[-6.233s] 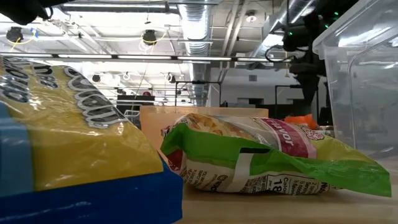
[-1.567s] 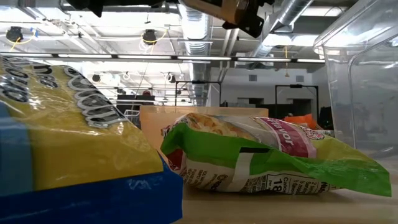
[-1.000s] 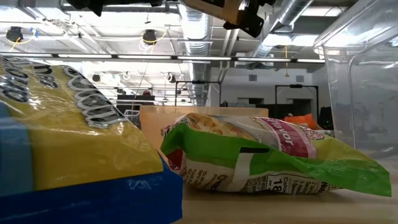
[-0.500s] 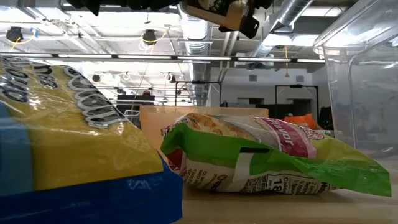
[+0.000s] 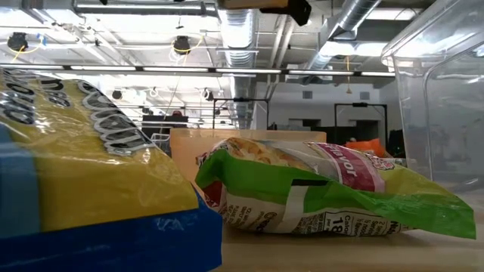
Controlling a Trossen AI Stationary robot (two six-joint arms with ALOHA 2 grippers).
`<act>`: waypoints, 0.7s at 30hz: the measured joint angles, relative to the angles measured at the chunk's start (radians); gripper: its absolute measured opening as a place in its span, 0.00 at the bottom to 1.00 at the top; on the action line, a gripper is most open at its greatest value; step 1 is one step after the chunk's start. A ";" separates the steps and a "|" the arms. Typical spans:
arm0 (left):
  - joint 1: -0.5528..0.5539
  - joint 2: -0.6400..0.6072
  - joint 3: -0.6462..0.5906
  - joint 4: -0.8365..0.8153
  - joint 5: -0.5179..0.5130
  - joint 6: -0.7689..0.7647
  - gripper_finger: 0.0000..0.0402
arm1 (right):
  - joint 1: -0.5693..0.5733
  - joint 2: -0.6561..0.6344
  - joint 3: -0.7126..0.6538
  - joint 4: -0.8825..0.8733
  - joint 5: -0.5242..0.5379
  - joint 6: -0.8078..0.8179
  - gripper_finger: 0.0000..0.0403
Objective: Pick & Place Food Item
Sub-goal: Put the golden seasoning bottle into the orange bin
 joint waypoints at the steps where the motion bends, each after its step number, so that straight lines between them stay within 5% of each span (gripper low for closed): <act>1: 0.000 0.000 0.001 -0.003 -0.002 -0.002 0.65 | 0.000 -0.001 0.000 -0.004 0.000 -0.002 0.74; 21: -0.001 0.002 -0.007 -0.019 0.007 -0.010 0.65 | 0.001 0.035 0.000 0.006 -0.019 0.013 0.78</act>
